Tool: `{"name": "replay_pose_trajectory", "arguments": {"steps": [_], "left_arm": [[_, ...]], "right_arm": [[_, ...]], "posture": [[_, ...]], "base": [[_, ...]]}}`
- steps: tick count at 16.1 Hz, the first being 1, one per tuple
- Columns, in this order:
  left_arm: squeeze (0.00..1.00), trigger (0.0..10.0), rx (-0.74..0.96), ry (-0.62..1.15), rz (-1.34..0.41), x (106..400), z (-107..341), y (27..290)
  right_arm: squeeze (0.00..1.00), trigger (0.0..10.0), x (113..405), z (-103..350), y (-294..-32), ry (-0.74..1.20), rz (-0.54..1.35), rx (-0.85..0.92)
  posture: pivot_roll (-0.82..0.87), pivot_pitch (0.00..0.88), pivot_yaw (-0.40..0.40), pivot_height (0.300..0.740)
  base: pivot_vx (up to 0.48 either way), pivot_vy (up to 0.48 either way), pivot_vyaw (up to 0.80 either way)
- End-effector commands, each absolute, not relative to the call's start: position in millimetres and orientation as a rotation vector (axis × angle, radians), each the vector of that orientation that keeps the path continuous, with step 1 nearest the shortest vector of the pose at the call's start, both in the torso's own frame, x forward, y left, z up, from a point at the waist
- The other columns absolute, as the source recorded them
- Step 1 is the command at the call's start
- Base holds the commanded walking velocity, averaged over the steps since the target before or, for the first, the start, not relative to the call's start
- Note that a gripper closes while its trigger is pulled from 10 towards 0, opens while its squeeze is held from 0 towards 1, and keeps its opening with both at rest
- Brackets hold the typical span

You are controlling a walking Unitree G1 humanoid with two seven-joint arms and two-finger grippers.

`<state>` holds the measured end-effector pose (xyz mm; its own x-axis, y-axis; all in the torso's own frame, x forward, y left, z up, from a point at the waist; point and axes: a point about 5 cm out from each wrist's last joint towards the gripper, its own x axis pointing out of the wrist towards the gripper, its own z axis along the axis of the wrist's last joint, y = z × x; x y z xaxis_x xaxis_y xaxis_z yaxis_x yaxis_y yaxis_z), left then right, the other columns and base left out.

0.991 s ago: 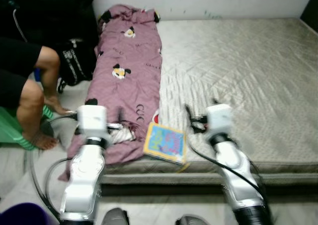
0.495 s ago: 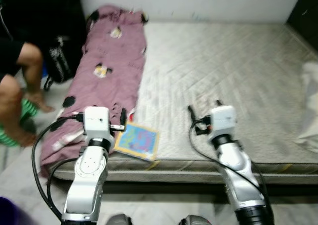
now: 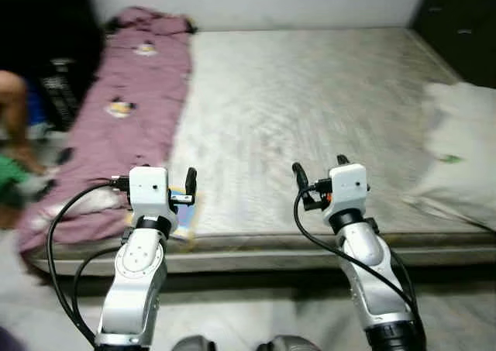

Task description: Clean up the room

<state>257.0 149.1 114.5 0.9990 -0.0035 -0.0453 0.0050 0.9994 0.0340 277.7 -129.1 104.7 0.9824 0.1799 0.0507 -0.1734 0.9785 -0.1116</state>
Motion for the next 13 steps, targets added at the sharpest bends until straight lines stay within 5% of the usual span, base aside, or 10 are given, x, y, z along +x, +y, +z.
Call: {"name": "replay_pose_trajectory", "arguments": {"steps": [1,4,13], "left_arm": [[0.00,10.0,0.034,0.031,-0.018,257.2,117.1,150.7],[0.00,10.0,0.023,0.028,-0.025,257.0,117.4,149.7],[0.00,10.0,0.007,0.013,-0.052,257.5,118.8,148.3]], "right_arm": [[0.00,10.0,278.2,108.6,-126.0,-0.075,0.189,-0.099],[0.00,10.0,278.1,108.6,-126.2,-0.076,0.191,-0.100],[0.00,10.0,279.4,108.8,-125.8,-0.076,0.189,-0.098]], "posture": [[-0.05,0.050,0.015,0.740],[-0.05,0.050,0.014,0.740],[-0.06,0.048,0.016,0.740]], "base": [[0.000,0.000,0.00],[0.000,0.000,0.00],[0.324,0.000,0.00]]}}
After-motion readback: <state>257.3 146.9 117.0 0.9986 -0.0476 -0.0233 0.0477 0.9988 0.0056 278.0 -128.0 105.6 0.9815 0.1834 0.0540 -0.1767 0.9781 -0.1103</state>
